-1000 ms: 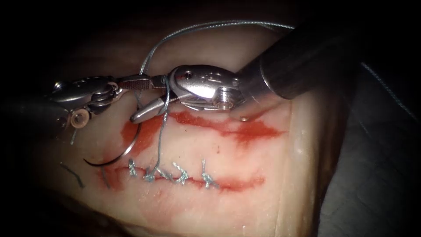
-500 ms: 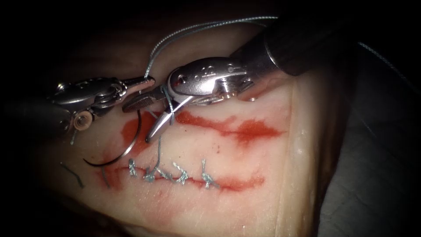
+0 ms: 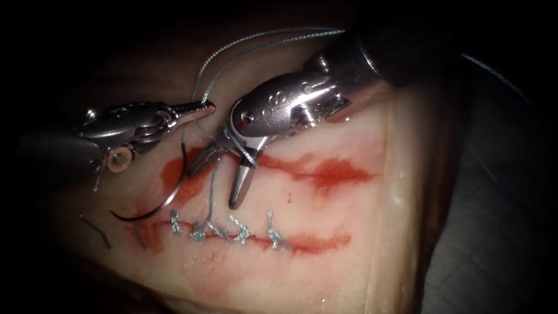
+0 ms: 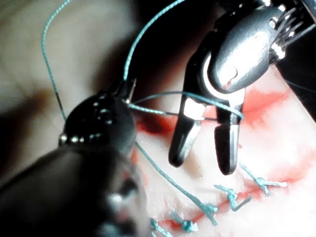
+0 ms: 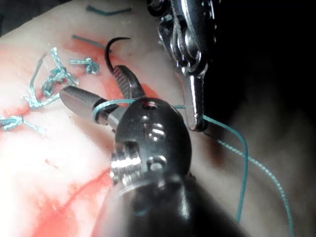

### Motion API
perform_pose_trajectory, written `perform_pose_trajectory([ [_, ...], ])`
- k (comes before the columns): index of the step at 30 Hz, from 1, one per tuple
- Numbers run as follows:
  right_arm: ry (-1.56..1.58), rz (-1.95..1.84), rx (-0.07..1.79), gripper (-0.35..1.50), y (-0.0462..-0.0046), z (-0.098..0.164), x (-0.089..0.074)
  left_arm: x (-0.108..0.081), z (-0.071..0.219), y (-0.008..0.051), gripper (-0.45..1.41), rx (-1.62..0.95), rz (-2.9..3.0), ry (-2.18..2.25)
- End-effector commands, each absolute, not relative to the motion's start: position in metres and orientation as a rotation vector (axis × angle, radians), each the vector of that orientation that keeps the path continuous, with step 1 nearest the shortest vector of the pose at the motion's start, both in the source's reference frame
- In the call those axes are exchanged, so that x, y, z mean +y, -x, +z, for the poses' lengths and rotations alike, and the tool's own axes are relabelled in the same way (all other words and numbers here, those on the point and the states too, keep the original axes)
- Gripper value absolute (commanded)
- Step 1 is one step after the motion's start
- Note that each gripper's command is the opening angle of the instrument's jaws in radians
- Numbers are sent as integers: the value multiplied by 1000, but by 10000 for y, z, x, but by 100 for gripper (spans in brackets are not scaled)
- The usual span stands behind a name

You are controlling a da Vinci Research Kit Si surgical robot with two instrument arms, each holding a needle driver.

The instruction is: Wound Closure

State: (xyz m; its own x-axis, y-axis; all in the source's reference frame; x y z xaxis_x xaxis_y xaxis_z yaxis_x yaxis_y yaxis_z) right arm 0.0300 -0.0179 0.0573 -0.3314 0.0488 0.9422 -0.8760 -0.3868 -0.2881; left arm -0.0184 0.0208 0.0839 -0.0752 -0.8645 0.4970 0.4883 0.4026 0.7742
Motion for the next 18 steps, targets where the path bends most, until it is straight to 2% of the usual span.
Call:
perform_pose_trajectory([
  [1,-1186,1794,-1130,74,-313,577,-178,209,845,190,-45,-1182,-1169,-408],
  [18,-997,1818,-1050,66,-340,585,-178,210,845,191,-45,-1182,-1159,-399],
])
